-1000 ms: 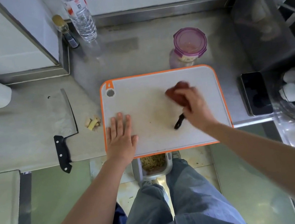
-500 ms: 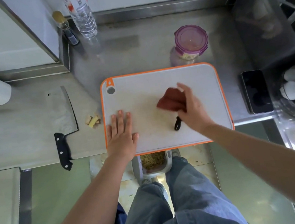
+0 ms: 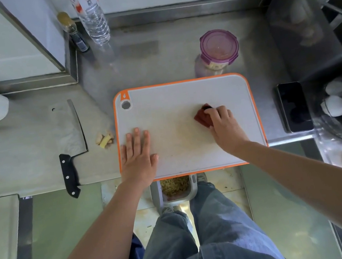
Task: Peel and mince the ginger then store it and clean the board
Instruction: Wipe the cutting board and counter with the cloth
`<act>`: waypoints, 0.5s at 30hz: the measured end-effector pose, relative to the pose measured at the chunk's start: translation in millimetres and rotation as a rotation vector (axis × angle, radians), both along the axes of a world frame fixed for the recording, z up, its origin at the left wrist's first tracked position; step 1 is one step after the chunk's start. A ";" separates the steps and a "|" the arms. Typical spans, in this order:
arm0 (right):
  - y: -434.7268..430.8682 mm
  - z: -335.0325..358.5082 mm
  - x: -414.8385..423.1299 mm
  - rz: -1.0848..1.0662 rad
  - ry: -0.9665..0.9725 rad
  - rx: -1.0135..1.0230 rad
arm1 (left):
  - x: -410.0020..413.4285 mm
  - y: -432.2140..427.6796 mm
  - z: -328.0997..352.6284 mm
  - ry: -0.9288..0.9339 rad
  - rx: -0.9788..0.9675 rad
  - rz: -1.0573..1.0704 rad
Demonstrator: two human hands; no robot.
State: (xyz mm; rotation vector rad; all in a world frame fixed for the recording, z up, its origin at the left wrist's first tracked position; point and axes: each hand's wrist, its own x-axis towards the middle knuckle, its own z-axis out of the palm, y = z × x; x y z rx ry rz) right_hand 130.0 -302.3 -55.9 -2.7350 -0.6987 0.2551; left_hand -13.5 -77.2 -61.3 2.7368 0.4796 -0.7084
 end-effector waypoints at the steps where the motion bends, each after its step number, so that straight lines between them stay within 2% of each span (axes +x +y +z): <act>1: 0.6 3.0 5.8 -0.026 0.043 0.117 | 0.9 -0.5 0.2 0.010 -0.015 0.010; 3: 0.0 11.5 24.9 -0.140 0.004 0.306 | 3.4 -1.6 0.6 0.039 -0.056 0.036; 5: -2.9 16.1 51.3 -0.307 -0.075 0.356 | 5.6 -1.7 -1.0 0.061 -0.086 0.055; 7: -4.1 13.5 72.3 -0.473 -0.042 0.237 | 6.6 -0.5 -1.7 0.079 -0.107 0.064; 9: 4.2 3.3 78.8 -0.505 0.000 0.076 | 6.7 0.4 -2.1 0.081 -0.118 0.065; 11: 26.9 -7.4 64.5 -0.380 0.010 0.068 | 6.3 -0.4 -2.4 0.078 -0.117 0.069; 15: 74.6 -14.2 -9.8 0.231 0.133 0.256 | 7.4 -2.0 -2.6 0.072 -0.097 0.080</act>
